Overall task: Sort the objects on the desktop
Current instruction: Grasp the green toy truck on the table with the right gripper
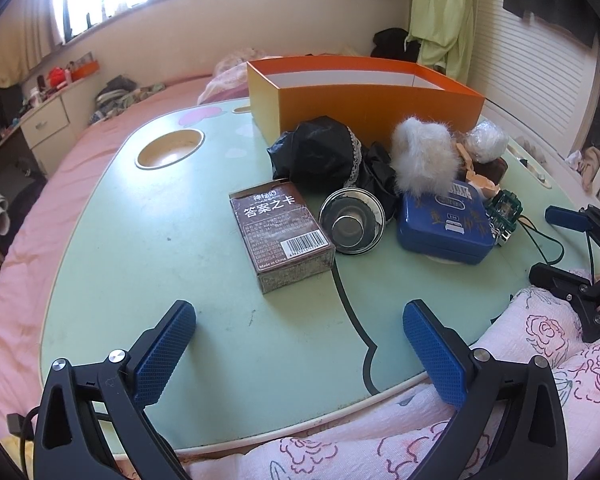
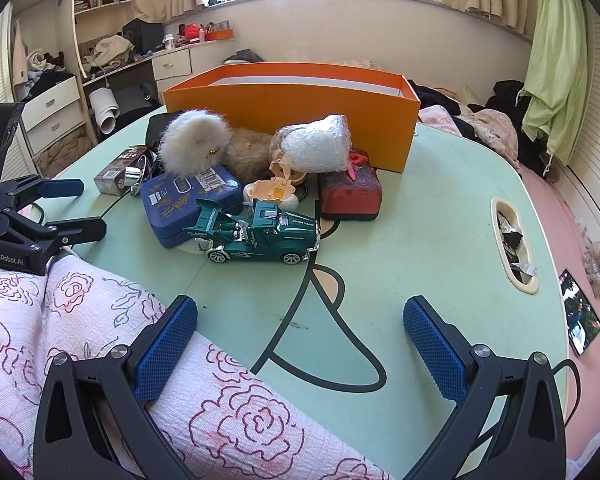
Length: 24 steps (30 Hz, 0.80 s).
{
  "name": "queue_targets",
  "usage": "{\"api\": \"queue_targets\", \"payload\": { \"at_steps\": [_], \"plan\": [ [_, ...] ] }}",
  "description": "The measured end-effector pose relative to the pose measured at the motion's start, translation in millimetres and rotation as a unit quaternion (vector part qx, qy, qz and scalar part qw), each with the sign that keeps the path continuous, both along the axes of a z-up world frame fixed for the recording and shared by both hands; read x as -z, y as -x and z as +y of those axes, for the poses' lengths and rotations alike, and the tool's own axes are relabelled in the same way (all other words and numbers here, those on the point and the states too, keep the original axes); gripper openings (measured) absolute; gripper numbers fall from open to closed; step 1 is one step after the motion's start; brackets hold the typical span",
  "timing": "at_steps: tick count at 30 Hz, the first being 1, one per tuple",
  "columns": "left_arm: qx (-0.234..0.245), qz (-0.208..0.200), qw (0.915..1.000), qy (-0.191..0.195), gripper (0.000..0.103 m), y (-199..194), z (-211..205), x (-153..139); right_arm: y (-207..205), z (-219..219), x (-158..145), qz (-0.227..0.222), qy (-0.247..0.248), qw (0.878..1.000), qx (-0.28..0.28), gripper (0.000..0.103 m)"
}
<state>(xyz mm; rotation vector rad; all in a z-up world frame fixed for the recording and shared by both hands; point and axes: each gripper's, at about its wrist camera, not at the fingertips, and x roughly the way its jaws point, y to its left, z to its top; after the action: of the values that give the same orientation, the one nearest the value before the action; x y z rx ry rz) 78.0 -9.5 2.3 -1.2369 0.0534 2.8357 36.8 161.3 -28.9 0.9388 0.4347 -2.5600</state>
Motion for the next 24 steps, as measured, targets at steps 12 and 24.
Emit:
{"api": "queue_targets", "payload": {
  "at_steps": [12,24],
  "plan": [
    [-0.001,0.005,1.0,-0.002,0.103,-1.6,0.2,-0.5,11.2,-12.9,-13.3,-0.014,0.014,1.0,-0.016,0.103],
    [-0.002,0.005,1.0,-0.003,0.103,-1.9,0.4,-1.1,43.8,-28.1,-11.0,-0.056,0.024,0.998,-0.02,0.075]
  ]
}}
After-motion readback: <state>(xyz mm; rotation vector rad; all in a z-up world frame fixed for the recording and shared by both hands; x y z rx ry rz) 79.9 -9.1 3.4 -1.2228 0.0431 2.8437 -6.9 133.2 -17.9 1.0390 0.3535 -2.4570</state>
